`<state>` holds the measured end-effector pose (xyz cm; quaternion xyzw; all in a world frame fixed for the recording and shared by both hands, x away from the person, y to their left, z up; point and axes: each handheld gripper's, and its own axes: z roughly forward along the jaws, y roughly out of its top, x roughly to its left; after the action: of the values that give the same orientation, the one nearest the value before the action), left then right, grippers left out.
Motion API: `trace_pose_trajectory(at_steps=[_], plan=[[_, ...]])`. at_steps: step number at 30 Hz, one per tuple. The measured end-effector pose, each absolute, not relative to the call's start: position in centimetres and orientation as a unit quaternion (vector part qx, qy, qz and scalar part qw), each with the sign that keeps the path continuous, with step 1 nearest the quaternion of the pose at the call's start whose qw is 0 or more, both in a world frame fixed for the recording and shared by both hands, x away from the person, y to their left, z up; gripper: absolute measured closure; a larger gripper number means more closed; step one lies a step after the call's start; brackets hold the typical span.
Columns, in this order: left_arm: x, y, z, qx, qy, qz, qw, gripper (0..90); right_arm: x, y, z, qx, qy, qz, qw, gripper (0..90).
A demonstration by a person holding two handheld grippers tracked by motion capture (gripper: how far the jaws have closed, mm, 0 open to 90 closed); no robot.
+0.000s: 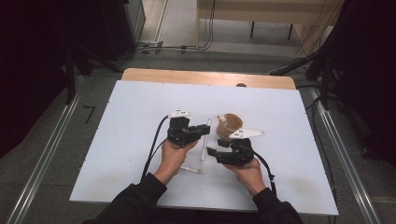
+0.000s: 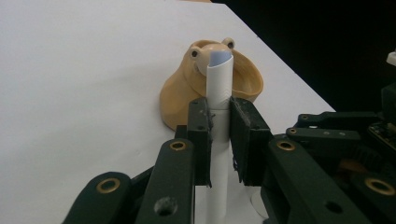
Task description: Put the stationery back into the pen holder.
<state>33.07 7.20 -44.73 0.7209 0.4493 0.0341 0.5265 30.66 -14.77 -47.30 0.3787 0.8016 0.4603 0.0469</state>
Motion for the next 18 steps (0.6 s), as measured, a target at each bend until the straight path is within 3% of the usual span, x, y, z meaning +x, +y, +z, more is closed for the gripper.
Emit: trace_pose_trajectory(at_steps=[18], plan=[[32.5, 6.37, -44.51, 0.722, 0.438, 0.023, 0.535, 78.7, 31.48, -14.05, -48.02, 0.377, 0.797, 0.471, -0.007, 57.2]])
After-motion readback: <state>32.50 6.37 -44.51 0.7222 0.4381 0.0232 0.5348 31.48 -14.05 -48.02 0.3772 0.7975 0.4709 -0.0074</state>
